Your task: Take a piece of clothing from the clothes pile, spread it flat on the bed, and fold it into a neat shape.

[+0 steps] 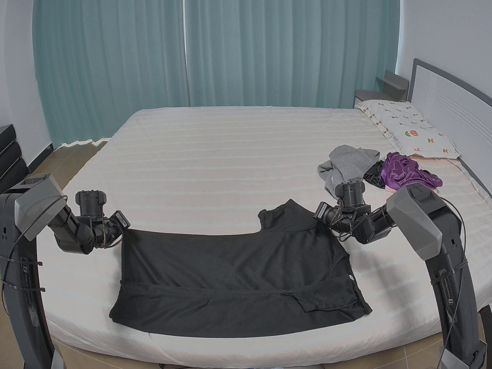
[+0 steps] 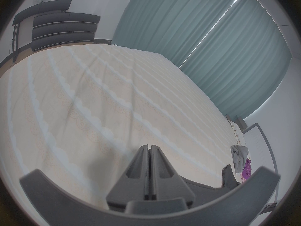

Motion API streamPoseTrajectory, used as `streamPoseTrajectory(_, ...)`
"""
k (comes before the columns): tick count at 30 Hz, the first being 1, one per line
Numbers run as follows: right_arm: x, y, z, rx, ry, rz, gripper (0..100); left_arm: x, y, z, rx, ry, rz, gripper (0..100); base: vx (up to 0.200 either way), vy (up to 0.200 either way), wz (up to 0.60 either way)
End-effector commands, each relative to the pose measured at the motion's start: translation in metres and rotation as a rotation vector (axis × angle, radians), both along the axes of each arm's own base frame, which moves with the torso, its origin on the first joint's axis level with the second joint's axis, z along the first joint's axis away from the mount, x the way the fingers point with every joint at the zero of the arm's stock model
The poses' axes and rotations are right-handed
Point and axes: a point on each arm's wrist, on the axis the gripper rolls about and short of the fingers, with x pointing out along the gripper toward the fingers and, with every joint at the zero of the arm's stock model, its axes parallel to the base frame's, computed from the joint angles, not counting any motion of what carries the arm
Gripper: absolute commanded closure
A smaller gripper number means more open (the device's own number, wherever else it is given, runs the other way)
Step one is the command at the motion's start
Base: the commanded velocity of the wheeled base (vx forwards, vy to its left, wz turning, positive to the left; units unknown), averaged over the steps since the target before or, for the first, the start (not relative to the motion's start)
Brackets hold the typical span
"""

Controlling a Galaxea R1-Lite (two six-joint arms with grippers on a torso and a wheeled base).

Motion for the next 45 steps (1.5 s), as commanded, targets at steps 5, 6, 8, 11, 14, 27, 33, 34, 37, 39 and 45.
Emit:
streamPoseTrajectory(5, -0.014, -0.007, 0.032, 0.046, -0.052, -0.022, 100, 0.002, 0.003, 0.012, 0.0, -0.046, 0.018, 100, 0.0, 0.0, 0.0)
streamPoseTrajectory(6, -0.016, -0.007, 0.032, 0.045, -0.054, -0.021, 100, 0.002, 0.003, 0.013, -0.001, -0.054, 0.021, 100, 0.0, 0.0, 0.0)
streamPoseTrajectory(8, -0.017, -0.008, 0.04, 0.055, -0.088, -0.021, 100, 0.002, 0.003, 0.013, 0.0, -0.066, 0.023, 100, 0.0, 0.0, 0.0)
streamPoseTrajectory(11, -0.017, -0.013, 0.047, 0.061, -0.105, -0.031, 100, 0.0, 0.002, 0.013, 0.0, -0.064, 0.023, 100, 0.0, 0.0, 0.0)
streamPoseTrajectory(14, -0.022, -0.016, 0.048, 0.06, -0.098, -0.035, 100, 0.0, 0.002, 0.019, 0.0, -0.077, 0.023, 100, 0.0, 0.0, 0.0)
streamPoseTrajectory(27, -0.035, -0.019, 0.048, 0.065, -0.114, -0.032, 100, -0.001, 0.005, 0.025, 0.002, -0.09, 0.032, 100, 0.0, 0.0, 0.0)
streamPoseTrajectory(33, -0.035, -0.024, 0.049, 0.067, -0.123, -0.039, 100, -0.005, 0.004, 0.022, 0.004, -0.073, 0.024, 100, 0.0, 0.0, 0.0)
streamPoseTrajectory(34, -0.037, -0.024, 0.049, 0.066, -0.12, -0.039, 100, -0.005, 0.004, 0.022, 0.004, -0.073, 0.023, 100, 0.0, 0.0, 0.0)
streamPoseTrajectory(37, -0.037, -0.024, 0.05, 0.07, -0.122, -0.037, 100, -0.005, 0.004, 0.021, 0.004, -0.072, 0.024, 100, 0.0, 0.0, 0.0)
streamPoseTrajectory(39, -0.037, -0.024, 0.054, 0.071, -0.13, -0.037, 100, -0.004, 0.004, 0.022, 0.0, -0.078, 0.024, 100, 0.0, 0.0, 0.0)
streamPoseTrajectory(45, -0.039, -0.025, 0.051, 0.069, -0.119, -0.037, 100, -0.004, 0.004, 0.02, 0.0, -0.071, 0.021, 100, 0.0, 0.0, 0.0)
